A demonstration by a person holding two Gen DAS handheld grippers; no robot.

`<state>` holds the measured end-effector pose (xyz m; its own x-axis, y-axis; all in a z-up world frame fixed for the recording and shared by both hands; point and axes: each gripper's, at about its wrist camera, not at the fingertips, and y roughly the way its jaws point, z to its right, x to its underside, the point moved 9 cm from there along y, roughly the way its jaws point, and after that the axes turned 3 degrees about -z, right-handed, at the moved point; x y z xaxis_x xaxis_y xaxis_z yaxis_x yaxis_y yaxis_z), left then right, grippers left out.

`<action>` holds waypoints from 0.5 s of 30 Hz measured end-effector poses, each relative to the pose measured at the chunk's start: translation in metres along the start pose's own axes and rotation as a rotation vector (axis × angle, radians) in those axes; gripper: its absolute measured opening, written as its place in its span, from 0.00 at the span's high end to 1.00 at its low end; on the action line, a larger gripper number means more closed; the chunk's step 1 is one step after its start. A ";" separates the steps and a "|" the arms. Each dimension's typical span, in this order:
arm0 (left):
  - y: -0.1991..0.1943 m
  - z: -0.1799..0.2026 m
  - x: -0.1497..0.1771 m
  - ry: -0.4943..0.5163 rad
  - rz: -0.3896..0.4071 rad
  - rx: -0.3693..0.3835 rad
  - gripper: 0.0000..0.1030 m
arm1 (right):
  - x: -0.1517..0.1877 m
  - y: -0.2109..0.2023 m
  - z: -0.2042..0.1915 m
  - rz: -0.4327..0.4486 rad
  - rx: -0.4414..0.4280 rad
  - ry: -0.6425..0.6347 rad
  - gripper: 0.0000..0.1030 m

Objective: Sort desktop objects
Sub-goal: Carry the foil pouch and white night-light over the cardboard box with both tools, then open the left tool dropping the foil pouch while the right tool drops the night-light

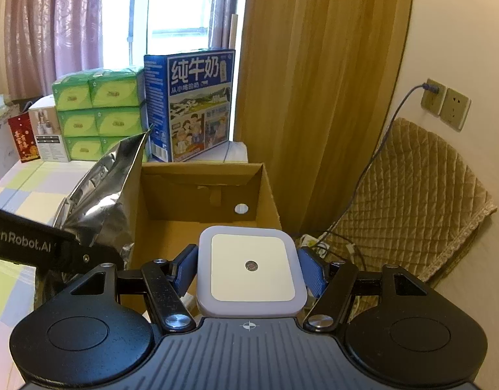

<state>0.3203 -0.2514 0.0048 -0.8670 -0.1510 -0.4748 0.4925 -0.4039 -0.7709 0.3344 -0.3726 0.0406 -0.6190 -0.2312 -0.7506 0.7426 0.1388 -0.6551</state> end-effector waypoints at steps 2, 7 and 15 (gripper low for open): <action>0.004 -0.001 -0.003 -0.007 0.000 -0.002 0.71 | 0.000 0.004 0.001 -0.006 0.002 0.003 0.38; 0.013 -0.005 -0.008 -0.031 -0.005 -0.011 0.71 | 0.001 0.013 0.006 -0.019 0.012 0.001 0.38; 0.024 -0.009 -0.013 -0.050 -0.011 -0.021 0.71 | 0.003 0.024 0.010 -0.036 0.018 0.001 0.38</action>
<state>0.3442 -0.2512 -0.0109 -0.8750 -0.1914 -0.4447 0.4836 -0.3868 -0.7852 0.3529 -0.3795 0.0232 -0.6457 -0.2348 -0.7266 0.7244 0.1127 -0.6801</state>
